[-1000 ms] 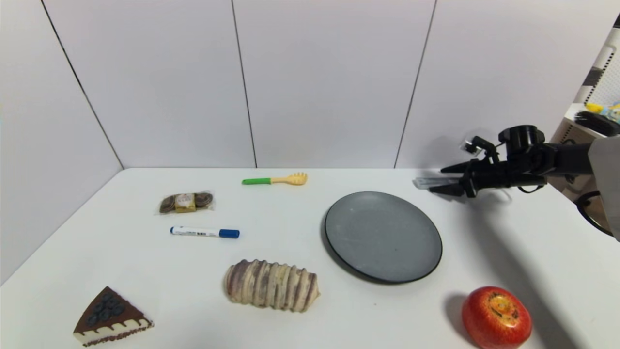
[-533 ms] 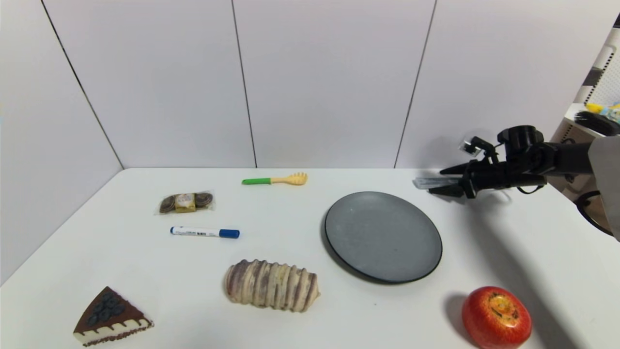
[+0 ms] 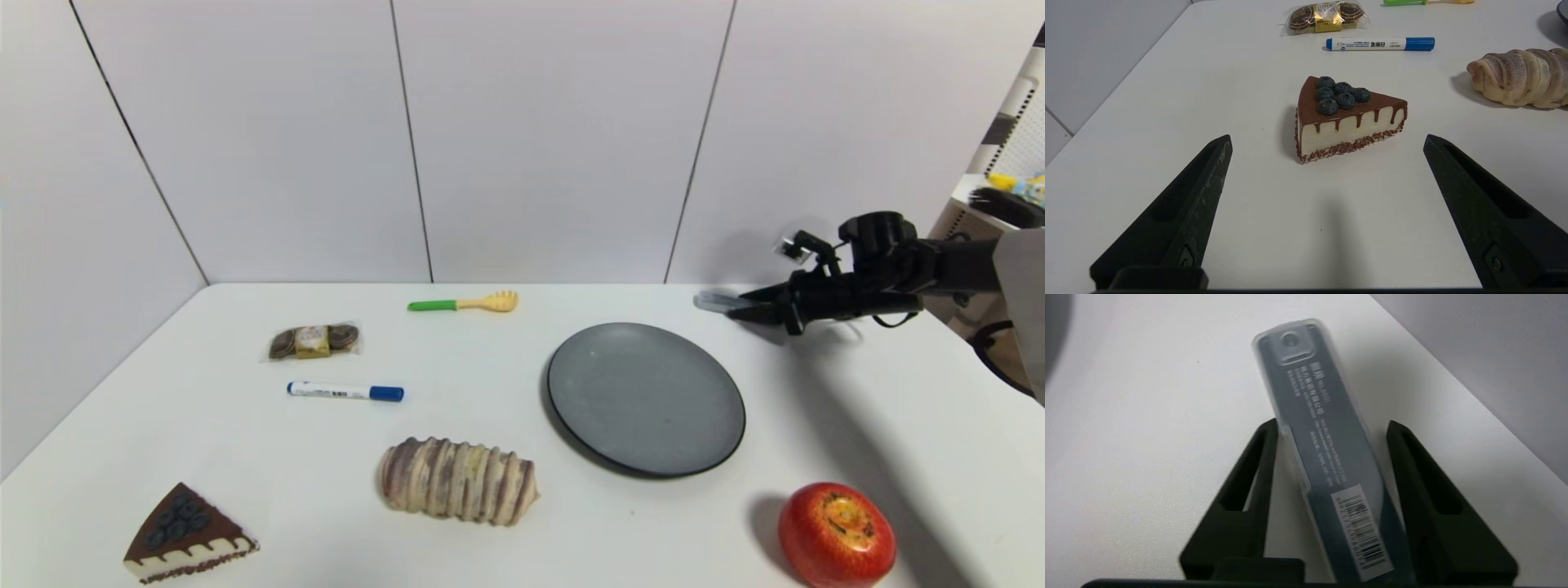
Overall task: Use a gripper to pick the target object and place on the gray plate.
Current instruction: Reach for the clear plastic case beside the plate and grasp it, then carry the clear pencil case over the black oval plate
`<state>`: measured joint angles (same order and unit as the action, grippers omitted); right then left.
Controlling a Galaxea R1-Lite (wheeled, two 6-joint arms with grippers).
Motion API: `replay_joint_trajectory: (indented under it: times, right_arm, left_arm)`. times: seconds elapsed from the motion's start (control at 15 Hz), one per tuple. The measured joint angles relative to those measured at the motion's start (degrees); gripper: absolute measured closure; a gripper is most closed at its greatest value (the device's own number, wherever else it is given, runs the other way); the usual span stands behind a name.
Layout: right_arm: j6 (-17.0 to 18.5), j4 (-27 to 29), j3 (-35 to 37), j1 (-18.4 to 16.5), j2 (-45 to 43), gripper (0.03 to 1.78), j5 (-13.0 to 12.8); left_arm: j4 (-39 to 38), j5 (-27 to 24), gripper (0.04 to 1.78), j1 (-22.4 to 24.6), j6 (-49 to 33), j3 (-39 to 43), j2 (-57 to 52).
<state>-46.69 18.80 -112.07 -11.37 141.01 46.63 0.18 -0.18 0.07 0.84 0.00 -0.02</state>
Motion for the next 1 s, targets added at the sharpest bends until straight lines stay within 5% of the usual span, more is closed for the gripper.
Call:
replay_joint_trajectory:
  times: [0.13, 0.53, 1.0]
  right_arm:
    - [0.09, -0.01, 0.00, -0.06, -0.07, 1.24, 0.02]
    - [0.09, 0.41, 0.00, -0.06, -0.52, 1.24, 0.11]
    - [0.09, 7.63, 0.50, -0.44, -8.02, 1.24, 1.24]
  left_arm:
    - [0.00, 0.02, 0.13, 0.00, 0.00, 0.00, -0.02]
    - [0.00, 0.02, 0.13, 0.00, 0.06, 0.00, -0.02]
    - [0.00, 0.02, 0.13, 0.00, 0.01, 0.00, -0.02]
